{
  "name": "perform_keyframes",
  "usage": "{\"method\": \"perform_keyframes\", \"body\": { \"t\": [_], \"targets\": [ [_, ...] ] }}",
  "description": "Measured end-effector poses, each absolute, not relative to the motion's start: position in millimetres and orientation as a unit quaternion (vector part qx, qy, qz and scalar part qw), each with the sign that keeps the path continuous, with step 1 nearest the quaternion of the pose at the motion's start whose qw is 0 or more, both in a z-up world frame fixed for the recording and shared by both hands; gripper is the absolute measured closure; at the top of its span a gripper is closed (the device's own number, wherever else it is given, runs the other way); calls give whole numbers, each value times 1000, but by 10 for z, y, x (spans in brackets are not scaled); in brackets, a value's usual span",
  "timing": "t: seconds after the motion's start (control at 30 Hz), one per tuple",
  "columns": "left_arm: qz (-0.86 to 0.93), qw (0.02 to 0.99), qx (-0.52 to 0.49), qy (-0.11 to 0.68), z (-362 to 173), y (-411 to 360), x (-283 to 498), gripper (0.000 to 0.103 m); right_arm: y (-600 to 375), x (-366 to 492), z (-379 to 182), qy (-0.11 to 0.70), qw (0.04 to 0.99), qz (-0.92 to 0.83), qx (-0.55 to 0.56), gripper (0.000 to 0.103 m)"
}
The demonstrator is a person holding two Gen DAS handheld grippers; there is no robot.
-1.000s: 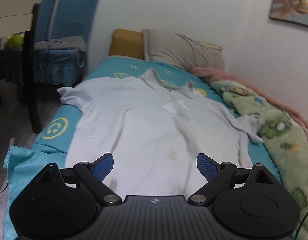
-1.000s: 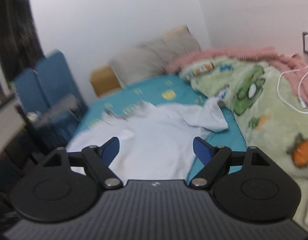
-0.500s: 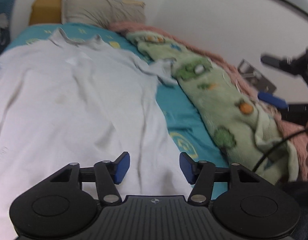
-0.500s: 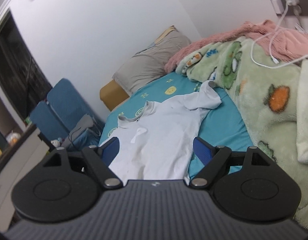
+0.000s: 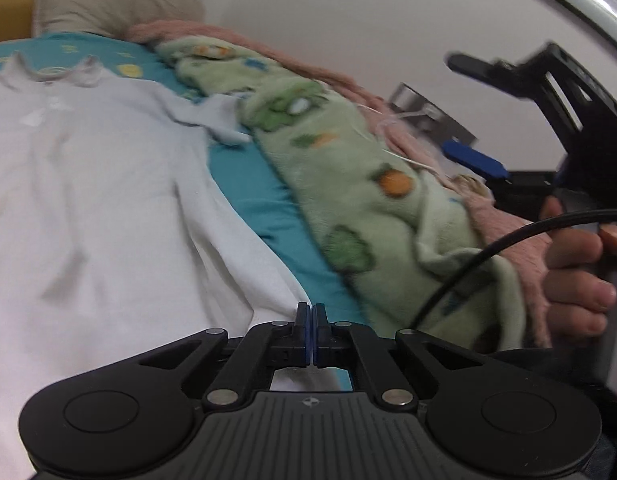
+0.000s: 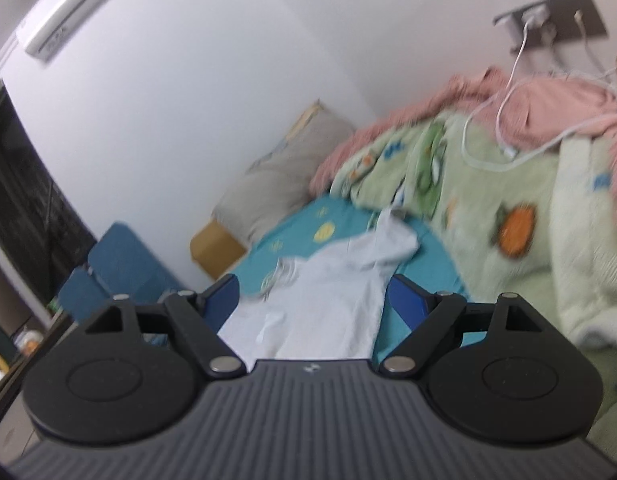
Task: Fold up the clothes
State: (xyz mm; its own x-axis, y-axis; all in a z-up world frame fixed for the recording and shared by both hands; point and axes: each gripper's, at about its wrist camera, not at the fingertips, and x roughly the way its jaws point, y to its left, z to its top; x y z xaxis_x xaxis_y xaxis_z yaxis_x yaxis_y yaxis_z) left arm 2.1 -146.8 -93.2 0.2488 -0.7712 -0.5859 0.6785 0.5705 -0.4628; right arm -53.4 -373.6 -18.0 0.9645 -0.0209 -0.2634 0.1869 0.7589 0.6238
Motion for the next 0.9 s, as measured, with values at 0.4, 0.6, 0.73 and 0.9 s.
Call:
{"method": "perform_keyframes", "body": {
  "t": [0.4,0.6,0.73,0.9],
  "targets": [
    [-451,744,22,492,-1418,-2290,70,95,-3722,-478,-191,125,940,-46,315,18],
    [-390,807,43,441,-1175,-1923,58,39,-3642,-461,-163,121,949,-35,288,19],
    [-347,855,36,384,-912,-1509,54,23,-3604,-437,-161,124,953,-33,274,19],
    [-293,905,7,309,-559,-999,74,14,-3531,-348,-205,142,955,-29,261,19]
  ]
}}
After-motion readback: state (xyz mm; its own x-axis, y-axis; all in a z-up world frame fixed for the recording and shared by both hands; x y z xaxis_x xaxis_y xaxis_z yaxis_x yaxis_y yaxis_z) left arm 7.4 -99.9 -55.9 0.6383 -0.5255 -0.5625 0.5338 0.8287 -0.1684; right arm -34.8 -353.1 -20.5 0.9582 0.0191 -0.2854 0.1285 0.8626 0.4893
